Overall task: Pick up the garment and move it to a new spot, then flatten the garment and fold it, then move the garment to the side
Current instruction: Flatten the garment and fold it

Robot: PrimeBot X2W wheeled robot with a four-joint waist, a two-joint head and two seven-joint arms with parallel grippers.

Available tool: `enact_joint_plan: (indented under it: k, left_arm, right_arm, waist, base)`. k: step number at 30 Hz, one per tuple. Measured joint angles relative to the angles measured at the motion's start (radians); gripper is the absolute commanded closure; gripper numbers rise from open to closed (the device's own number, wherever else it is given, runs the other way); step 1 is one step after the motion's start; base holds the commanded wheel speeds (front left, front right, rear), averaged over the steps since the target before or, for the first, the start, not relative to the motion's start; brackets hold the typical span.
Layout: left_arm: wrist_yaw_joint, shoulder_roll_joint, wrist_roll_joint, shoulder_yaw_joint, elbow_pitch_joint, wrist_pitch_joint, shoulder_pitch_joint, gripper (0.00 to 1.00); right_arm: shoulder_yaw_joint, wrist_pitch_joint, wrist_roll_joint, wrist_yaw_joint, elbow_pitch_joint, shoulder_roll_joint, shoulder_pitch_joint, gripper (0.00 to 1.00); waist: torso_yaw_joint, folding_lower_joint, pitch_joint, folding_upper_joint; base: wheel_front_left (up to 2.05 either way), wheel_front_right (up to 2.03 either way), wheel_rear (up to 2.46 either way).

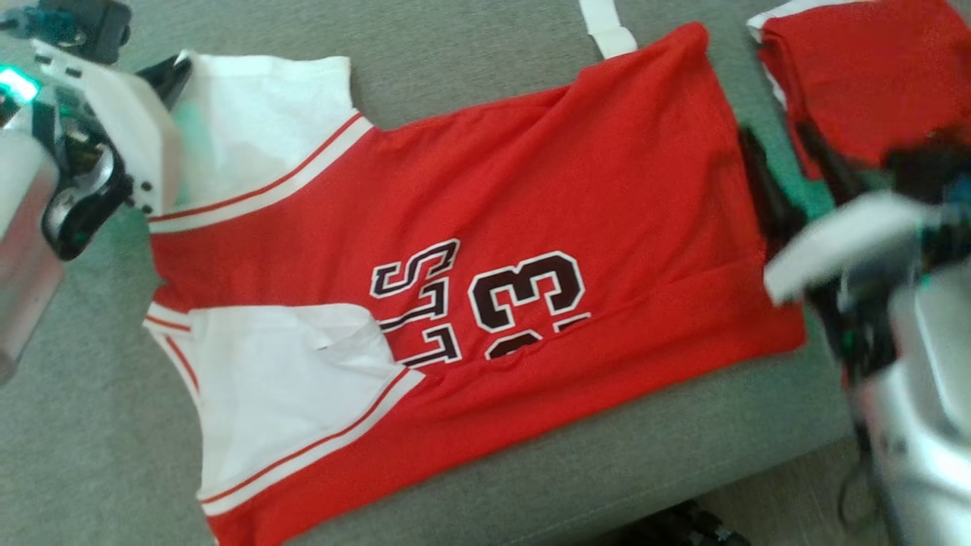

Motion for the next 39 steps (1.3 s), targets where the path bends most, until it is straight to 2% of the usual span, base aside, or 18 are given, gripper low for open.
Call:
enact_joint_plan:
  k: [3, 8, 16, 17, 19, 20, 21, 22, 29, 39]
  left_arm:
    - [0.000, -0.002, -0.003, -0.037, -0.019, -0.016, -0.030, 1.00]
    - [0.000, -0.012, -0.016, -0.099, -0.045, -0.061, -0.081, 1.00]
    - [0.000, -0.032, -0.041, -0.192, -0.059, -0.117, -0.139, 1.00]
    - [0.000, -0.034, -0.046, -0.198, -0.059, -0.120, -0.143, 1.00]
    - [0.000, -0.034, -0.055, -0.221, -0.055, -0.129, -0.156, 1.00]
    - [0.000, -0.034, -0.060, -0.226, -0.052, -0.136, -0.161, 1.00]
    - [0.000, -0.034, -0.063, -0.234, -0.049, -0.139, -0.167, 1.00]
    - [0.000, -0.034, -0.069, -0.245, -0.044, -0.145, -0.175, 1.00]
    - [0.000, -0.033, -0.066, -0.281, -0.008, -0.221, -0.199, 1.00]
    - [0.000, -0.050, -0.015, -0.281, 0.046, -0.500, -0.271, 1.00]
  right_arm:
    - [0.012, 0.057, 0.031, 0.000, 0.114, 0.002, -0.134, 0.00]
    - [0.032, 0.069, 0.063, 0.000, 0.285, 0.005, -0.286, 0.00]
    - [0.075, 0.059, 0.099, 0.000, 0.469, 0.002, -0.399, 0.00]
    - [0.082, 0.050, 0.103, 0.000, 0.481, 0.000, -0.406, 0.04]
    - [0.095, 0.038, 0.114, 0.000, 0.505, -0.004, -0.420, 0.43]
    - [0.101, 0.032, 0.116, 0.000, 0.514, -0.006, -0.427, 0.57]
    - [0.108, 0.025, 0.117, 0.000, 0.524, -0.009, -0.433, 0.76]
    - [0.115, 0.022, 0.119, 0.000, 0.533, -0.013, -0.440, 1.00]
    - [0.127, -0.053, 0.125, 0.000, 0.579, -0.028, -0.475, 1.00]
    - [0.138, -0.197, 0.153, 0.000, 0.602, -0.045, -0.516, 1.00]
  waist:
    - [0.021, 0.0001, 0.005, 0.0000]
    - [0.060, 0.0001, 0.018, 0.0000]
    - [0.101, 0.0001, 0.039, 0.0000]
    - [0.102, 0.0001, 0.041, 0.0000]
    - [0.104, 0.0001, 0.043, 0.0000]
    - [0.105, 0.0001, 0.044, 0.0000]
    - [0.106, 0.0001, 0.045, 0.0000]
    - [0.106, 0.0001, 0.045, 0.0000]
    - [0.113, 0.0001, 0.041, 0.0000]
    - [0.136, 0.0000, -0.002, 0.0000]
  base:
    - [0.00, 0.00, 0.00]
    - [0.00, 0.00, 0.00]
    - [0.00, 0.00, 0.00]
    - [0.00, 0.00, 0.00]
    - [0.00, 0.00, 0.00]
    - [0.00, 0.00, 0.00]
    - [0.00, 0.00, 0.00]
    - [0.00, 0.00, 0.00]
    - [0.00, 0.00, 0.00]
    - [0.00, 0.00, 0.00]
